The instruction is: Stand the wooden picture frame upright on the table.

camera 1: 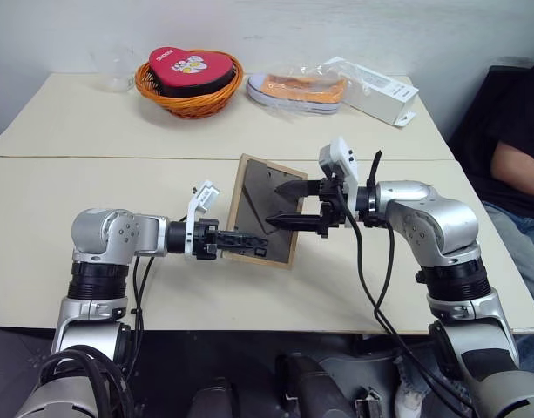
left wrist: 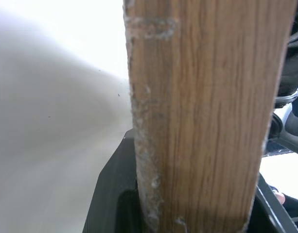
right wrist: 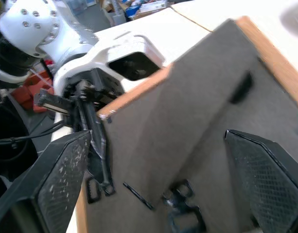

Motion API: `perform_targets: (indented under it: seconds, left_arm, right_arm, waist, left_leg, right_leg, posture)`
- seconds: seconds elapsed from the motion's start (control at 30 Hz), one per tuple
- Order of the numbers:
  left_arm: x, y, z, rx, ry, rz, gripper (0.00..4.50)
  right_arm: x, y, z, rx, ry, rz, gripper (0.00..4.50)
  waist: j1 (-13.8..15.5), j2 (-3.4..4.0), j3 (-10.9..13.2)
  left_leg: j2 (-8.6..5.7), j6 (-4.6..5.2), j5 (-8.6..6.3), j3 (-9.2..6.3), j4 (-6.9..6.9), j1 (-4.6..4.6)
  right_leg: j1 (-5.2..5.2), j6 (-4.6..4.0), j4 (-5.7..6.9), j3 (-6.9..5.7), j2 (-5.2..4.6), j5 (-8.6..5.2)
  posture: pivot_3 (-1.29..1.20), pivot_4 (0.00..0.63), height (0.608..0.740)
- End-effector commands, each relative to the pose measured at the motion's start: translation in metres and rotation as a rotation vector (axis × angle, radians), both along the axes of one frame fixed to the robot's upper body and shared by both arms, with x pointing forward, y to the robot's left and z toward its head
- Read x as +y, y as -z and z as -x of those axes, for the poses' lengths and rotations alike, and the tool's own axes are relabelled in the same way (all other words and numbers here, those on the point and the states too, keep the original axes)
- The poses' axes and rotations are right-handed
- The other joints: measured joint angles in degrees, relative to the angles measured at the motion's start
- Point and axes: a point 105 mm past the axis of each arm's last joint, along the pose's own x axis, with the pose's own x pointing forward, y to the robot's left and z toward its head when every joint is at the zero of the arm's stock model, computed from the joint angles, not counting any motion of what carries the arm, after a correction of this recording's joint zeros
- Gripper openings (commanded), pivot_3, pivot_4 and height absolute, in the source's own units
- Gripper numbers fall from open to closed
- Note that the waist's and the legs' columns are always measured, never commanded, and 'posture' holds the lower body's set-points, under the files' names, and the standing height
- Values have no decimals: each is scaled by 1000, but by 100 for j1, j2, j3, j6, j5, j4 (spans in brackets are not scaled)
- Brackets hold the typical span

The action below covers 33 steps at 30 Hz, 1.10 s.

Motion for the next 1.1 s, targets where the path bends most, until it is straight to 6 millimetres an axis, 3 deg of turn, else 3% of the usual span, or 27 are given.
perform_targets:
  seconds: [0.03,0.17,0.3,0.4,0.47,0.6,0.67,0.9,1.03,1.1]
  left_arm:
    - [-3,-14,-3,-76,18,21,1180]
    - [-1,-11,-4,-76,15,13,1180]
    - [0,-14,-4,-78,16,18,1180]
    - [2,-15,-3,-79,20,16,1180]
    - [3,-16,-2,-80,23,12,1180]
    - [3,-21,-2,-81,28,13,1180]
    - [3,-23,-2,-80,32,15,1180]
    - [-1,-29,4,-71,73,18,1180]
    - [-1,-29,6,-70,78,17,1180]
    - [0,-30,6,-71,74,21,1180]
  right_arm:
    - [2,-16,26,-37,-97,-20,4500]
    - [-11,-13,25,-73,-33,24,4500]
    - [-45,-12,14,-167,105,119,4500]
    - [-82,-5,5,-379,210,293,4500]
    - [-95,-2,-5,-673,248,415,4500]
    - [-84,3,-10,-1337,141,530,4500]
    - [-75,11,-8,-1528,51,520,4500]
    - [-40,10,-28,-1810,50,385,4500]
    - [-27,7,-38,-1886,78,323,3642]
    - [-22,9,-39,-1910,66,302,2966]
  waist:
    - [-1,0,0]
    - [1,0,0]
    - [9,-1,1]
    - [22,-3,2]
    - [27,-8,4]
    - [-49,-15,8]
    - [-71,-16,10]
    - [-168,-15,10]
    - [-181,-15,10]
    - [-181,-15,10]
  left_leg:
    - [0,0,0,-1,0,0]
    - [0,0,0,-1,1,1]
    - [-2,2,-1,-1,0,-3]
    - [-3,5,-3,-2,-2,-5]
    - [-5,8,-5,-2,-4,-6]
    - [-6,5,-4,12,-5,3]
    - [-5,-2,0,14,-7,6]
    - [-1,-9,5,17,-7,9]
    - [0,-16,9,20,-8,19]
    - [-1,-17,10,20,-10,19]
  right_leg:
    - [0,0,-1,0,0,0]
    - [3,0,-3,-1,0,0]
    - [1,0,-7,0,0,0]
    - [2,1,-13,0,0,0]
    - [4,3,-19,0,1,-1]
    - [6,9,-15,17,10,2]
    - [3,9,-11,19,12,2]
    - [0,3,-2,21,12,-1]
    - [-1,-7,11,22,12,-6]
    - [-1,-8,10,22,12,-7]
  posture:
    - [0,150,740]
    - [0,150,740]
    - [0,150,740]
    - [0,150,740]
    - [0,150,740]
    - [0,150,740]
    - [0,150,740]
    - [0,150,740]
    - [0,150,740]
    - [0,150,740]
